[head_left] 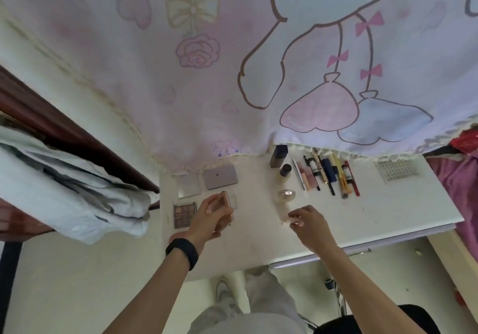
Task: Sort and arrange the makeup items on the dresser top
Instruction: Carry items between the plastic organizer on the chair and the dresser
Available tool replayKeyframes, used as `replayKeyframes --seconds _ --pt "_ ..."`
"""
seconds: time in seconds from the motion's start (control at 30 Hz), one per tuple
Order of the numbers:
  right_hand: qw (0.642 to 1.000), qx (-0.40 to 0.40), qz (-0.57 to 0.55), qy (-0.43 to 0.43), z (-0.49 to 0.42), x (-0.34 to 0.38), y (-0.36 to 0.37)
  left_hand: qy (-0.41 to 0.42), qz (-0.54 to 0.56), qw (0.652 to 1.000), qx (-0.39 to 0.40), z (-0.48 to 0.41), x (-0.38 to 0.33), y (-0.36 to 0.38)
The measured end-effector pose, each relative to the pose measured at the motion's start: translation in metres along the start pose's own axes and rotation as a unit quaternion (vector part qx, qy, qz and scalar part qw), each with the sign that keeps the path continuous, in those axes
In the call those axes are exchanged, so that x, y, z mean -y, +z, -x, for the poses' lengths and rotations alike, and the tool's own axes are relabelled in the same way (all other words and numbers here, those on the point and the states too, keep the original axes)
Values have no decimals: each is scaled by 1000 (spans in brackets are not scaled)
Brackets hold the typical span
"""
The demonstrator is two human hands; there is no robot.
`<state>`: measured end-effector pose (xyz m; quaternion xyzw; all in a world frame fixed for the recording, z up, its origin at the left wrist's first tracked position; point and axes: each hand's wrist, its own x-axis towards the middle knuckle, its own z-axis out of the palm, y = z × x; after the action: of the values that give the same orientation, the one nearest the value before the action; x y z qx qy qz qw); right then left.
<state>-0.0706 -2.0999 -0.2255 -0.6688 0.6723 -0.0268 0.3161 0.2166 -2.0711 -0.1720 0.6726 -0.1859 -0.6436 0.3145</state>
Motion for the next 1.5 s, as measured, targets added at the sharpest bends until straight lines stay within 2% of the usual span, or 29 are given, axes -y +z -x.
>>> replayKeyframes --seconds 0.13,0.4,0.63,0.87,1.07,1.5 --pt "999 30 -34 -18 -14 -7 -3 -12 5 1000 -19 -11 -7 9" --pt "977 53 -204 38 -21 -22 4 -21 -2 1000 -15 -20 -9 25" --pt "985 50 -165 -34 -41 -31 11 -26 10 999 -38 -29 -10 31" --pt "989 67 -111 -72 -48 -40 19 -23 10 999 -47 -28 -14 39" --pt "991 48 -75 -99 -52 -44 23 -20 10 998 -53 -30 -22 42" --pt "994 42 -82 -59 -50 -49 27 -17 -37 997 -66 -33 -8 48"
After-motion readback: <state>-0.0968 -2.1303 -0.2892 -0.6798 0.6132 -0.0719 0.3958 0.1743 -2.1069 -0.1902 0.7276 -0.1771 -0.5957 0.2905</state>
